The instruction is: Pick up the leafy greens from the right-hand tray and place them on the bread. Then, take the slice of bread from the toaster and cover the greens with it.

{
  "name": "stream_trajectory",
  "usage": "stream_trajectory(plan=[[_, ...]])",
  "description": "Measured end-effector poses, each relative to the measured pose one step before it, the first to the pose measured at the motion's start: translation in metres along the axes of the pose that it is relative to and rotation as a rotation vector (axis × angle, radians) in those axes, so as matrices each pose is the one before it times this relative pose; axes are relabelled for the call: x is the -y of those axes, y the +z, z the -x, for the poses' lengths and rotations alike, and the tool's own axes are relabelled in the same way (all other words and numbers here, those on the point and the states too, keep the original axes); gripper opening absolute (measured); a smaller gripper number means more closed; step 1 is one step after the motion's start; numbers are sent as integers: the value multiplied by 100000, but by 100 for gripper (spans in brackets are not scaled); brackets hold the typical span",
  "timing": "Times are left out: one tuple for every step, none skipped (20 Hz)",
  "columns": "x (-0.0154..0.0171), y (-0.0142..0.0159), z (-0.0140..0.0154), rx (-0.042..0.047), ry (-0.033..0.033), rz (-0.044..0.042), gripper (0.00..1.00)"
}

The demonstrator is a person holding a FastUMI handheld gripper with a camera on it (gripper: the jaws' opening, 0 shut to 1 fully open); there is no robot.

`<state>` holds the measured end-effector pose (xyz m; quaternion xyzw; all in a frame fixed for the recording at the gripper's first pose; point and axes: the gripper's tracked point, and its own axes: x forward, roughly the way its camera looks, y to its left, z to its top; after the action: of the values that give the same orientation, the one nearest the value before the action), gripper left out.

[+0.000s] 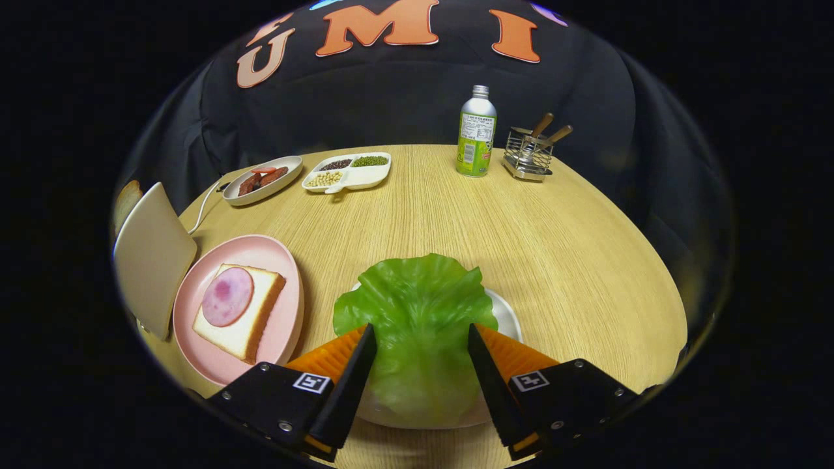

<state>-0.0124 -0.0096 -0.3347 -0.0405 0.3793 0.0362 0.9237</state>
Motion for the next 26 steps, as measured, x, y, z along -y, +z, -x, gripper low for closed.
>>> stream_trajectory(plan=[[-197, 49, -29, 14, 167, 82, 83], [-155, 28, -43, -73, 282, 310, 79], [-48, -27, 93, -3, 310, 373, 75], [-7, 34, 155, -115, 189, 220, 68], [-142, -15, -33, -7, 207, 194, 64], [-49, 57, -24, -101, 149, -6, 56], [31, -32, 0, -141, -161, -85, 49], [125, 67, -97, -241, -373, -205, 43], [126, -49, 38, -279, -398, -370, 38], [142, 65, 3, -139, -764, -297, 30], [189, -57, -60, -360, -579, -615, 26], [196, 77, 11, -26, -1271, -681, 19], [236, -32, 4, 159, -1105, -23, 15], [2, 105, -41, 314, -440, 225, 7], [-81, 70, 119, 193, -147, 272, 4], [104, 201, 92, 123, -370, 87, 3], [62, 324, 240, 675, 12, -581, 3], [53, 433, 233, 1030, -126, -979, 1], [28, 231, 224, 353, 40, -716, 1], [57, 290, 223, 729, -69, -492, 1], [-31, 267, 241, 548, 252, -322, 1], [-85, 246, 236, 484, 368, -232, 1], [-45, 143, 325, 431, 203, -179, 1], [-134, 227, 245, 376, 319, -190, 1], [-200, 174, 225, 492, 303, -219, 1], [-239, 279, 205, 491, 528, -187, 1]])
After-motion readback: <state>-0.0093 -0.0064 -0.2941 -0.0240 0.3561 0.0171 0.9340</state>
